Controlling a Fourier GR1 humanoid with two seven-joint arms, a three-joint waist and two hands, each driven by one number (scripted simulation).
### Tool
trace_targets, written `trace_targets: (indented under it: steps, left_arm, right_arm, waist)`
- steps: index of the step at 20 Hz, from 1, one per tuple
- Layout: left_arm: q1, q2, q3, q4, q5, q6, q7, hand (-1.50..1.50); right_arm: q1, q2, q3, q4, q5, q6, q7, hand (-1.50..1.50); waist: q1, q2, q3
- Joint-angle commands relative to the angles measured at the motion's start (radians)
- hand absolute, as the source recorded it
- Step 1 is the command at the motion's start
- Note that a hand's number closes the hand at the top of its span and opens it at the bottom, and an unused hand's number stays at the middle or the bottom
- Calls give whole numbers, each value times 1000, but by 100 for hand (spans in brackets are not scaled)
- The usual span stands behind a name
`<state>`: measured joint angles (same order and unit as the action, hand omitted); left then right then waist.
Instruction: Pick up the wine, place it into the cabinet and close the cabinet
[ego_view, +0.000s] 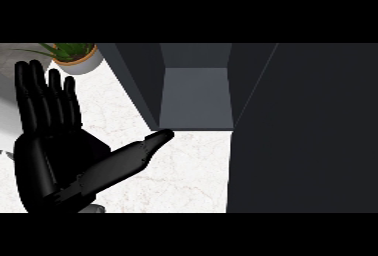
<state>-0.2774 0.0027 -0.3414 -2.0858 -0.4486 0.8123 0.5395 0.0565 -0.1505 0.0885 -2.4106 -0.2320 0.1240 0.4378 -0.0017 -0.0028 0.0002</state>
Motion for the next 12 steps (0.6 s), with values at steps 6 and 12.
trace_targets:
  steps: [6, 12]
  left_arm:
    - [73, 0, 34, -114, -103, -49, 100, -150]
    - [176, 69, 133, -218, 10, -98, 79, -150]
  right_arm:
    - [30, 37, 51, -143, 50, -37, 61, -150]
    - [38, -23, -60, -180, -55, -2, 78, -150]
  waist:
    - [-1, 0, 0]
    - [-3, 0, 0]
